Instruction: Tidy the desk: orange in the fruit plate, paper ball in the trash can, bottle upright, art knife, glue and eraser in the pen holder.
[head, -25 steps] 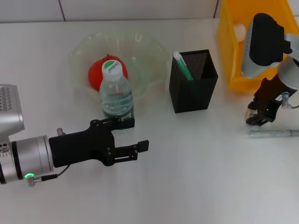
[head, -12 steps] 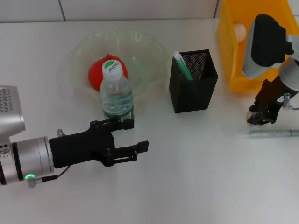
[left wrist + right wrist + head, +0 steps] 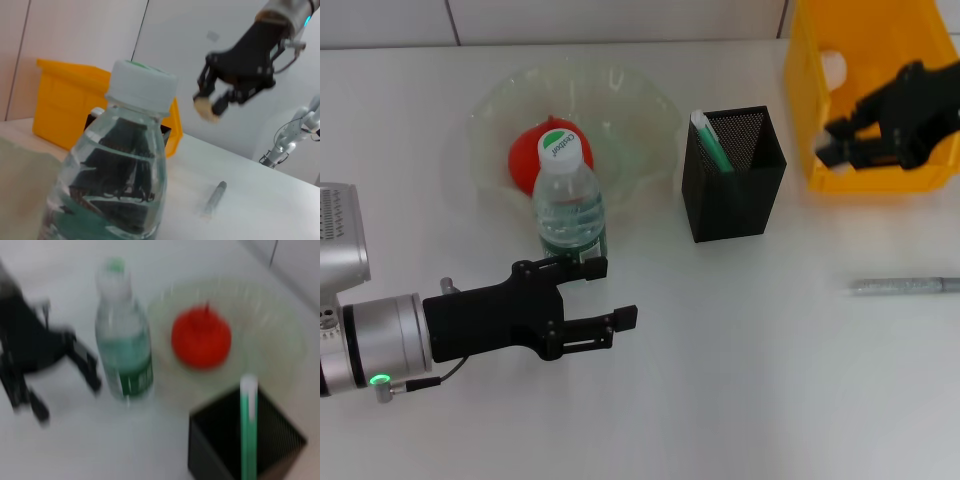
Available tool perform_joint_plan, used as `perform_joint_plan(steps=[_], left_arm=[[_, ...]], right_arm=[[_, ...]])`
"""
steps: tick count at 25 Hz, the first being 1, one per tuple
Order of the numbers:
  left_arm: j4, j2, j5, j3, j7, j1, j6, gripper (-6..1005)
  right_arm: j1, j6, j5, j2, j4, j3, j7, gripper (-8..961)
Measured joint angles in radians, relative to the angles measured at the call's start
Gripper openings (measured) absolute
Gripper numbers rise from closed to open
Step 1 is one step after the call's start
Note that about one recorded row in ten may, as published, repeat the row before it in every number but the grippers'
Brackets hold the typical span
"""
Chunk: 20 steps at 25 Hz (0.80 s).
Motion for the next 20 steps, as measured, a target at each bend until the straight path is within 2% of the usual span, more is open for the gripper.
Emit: perform_joint_plan(steps=[2, 4, 8, 11, 16, 19, 20], left_arm=[[0.002, 0.000, 0.001, 0.001, -0.001, 0.000, 0.003, 797], [0.003, 0.002, 0.004, 0.001, -0.001, -0.001, 0.008, 797], [0.004, 0.002, 0.005, 0.003, -0.001, -0.007, 0.010, 797], [0.004, 0.003, 0.005, 0.003, -0.001, -0.008, 0.010, 797], [0.004, 0.003, 0.005, 0.003, 0.001, -0.009, 0.006, 797], [0.004, 0.003, 0.005, 0.003, 0.003, -0.008, 0.005, 797], [0.004, 0.003, 0.005, 0.002, 0.003, -0.007, 0.005, 797]], right_arm=[[-0.013, 0.012, 0.090, -0.004, 0.013, 0.031, 0.004, 307], [-0.018, 0.075, 0.142, 0.001, 0.062, 0.029, 0.006, 316], [0.005, 0.243, 0.138, 0.034, 0.171, -0.060, 0.004, 334], [0.030, 0.330, 0.136, 0.040, 0.253, -0.142, 0.003, 348], [0.046, 0.362, 0.131, 0.041, 0.280, -0.172, 0.004, 371], [0.041, 0.340, 0.131, 0.041, 0.246, -0.166, 0.019, 385], [0.035, 0.327, 0.130, 0.040, 0.222, -0.165, 0.030, 421]])
